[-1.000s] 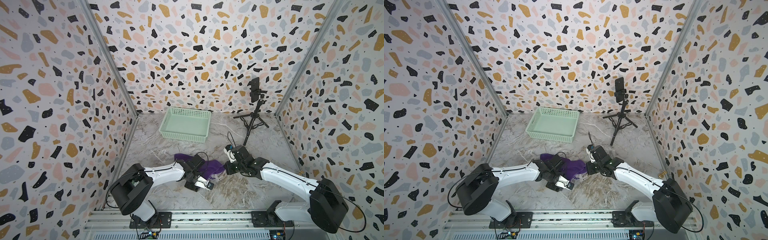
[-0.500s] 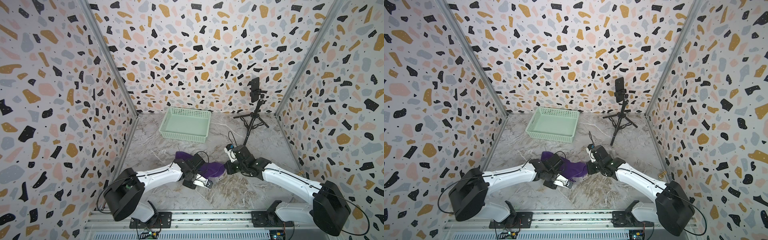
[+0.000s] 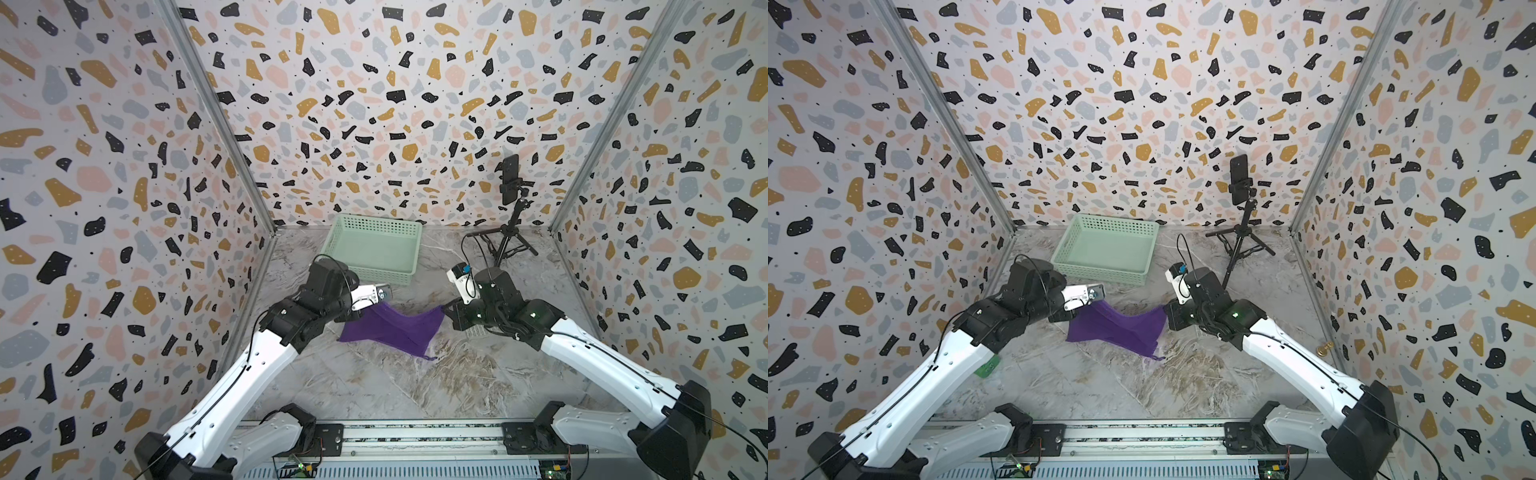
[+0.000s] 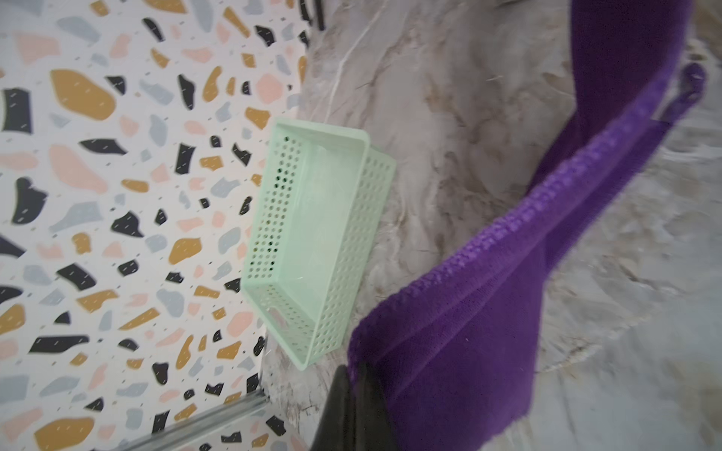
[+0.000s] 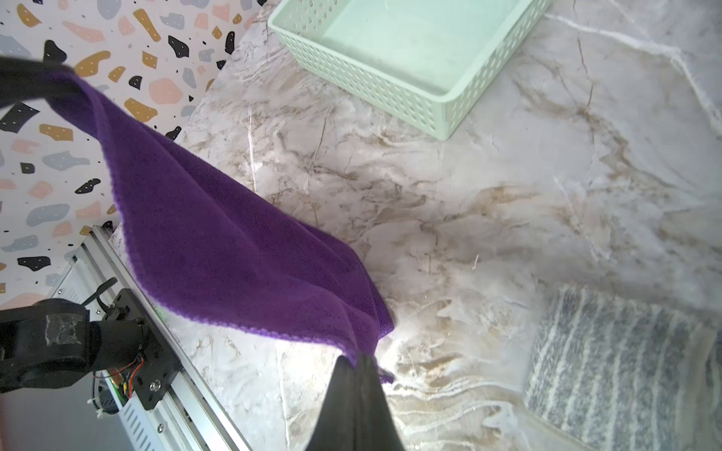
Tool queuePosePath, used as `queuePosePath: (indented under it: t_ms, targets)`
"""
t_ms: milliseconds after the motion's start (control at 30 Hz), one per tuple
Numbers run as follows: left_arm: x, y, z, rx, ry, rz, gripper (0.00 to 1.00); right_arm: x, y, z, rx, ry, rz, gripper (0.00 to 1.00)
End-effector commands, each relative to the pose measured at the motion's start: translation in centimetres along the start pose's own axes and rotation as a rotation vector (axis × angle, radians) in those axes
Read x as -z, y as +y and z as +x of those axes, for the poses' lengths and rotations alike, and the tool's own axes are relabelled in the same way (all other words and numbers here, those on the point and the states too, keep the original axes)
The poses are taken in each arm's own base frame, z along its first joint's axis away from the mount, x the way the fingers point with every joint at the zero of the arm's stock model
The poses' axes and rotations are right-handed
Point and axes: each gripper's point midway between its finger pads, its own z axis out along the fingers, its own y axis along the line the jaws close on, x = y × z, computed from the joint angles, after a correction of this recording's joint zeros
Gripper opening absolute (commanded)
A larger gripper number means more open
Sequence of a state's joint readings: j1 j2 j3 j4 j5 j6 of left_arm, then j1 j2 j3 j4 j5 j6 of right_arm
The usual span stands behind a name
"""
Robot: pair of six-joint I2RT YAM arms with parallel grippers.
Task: Fold the square dishcloth
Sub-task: Flatten out the cleaning item at the center of the board.
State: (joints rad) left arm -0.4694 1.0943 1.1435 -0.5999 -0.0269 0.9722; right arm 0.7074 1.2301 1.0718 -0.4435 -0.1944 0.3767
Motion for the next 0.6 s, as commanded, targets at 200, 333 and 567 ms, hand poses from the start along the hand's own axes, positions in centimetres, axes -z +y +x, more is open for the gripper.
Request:
queuePosePath:
  t_ms: [200, 333, 567]
  targets:
    - [-1.8, 11.0, -1.6, 0.110, 0.007, -0.219, 0.00, 1.1, -3.4, -10.5, 0.092, -0.087, 0.146, 0.00]
    - [0.4, 10.3, -1.9, 0.080, -0.024, -0.204, 0.00, 3.6, -1.6, -11.2, 0.174, -0.151, 0.146, 0.00]
    - [3.2, -4.4, 1.8, -0.027, -0.064, 0.171, 0.00, 3.6, 3.1, 0.2, 0.323, -0.056, 0.044, 0.00]
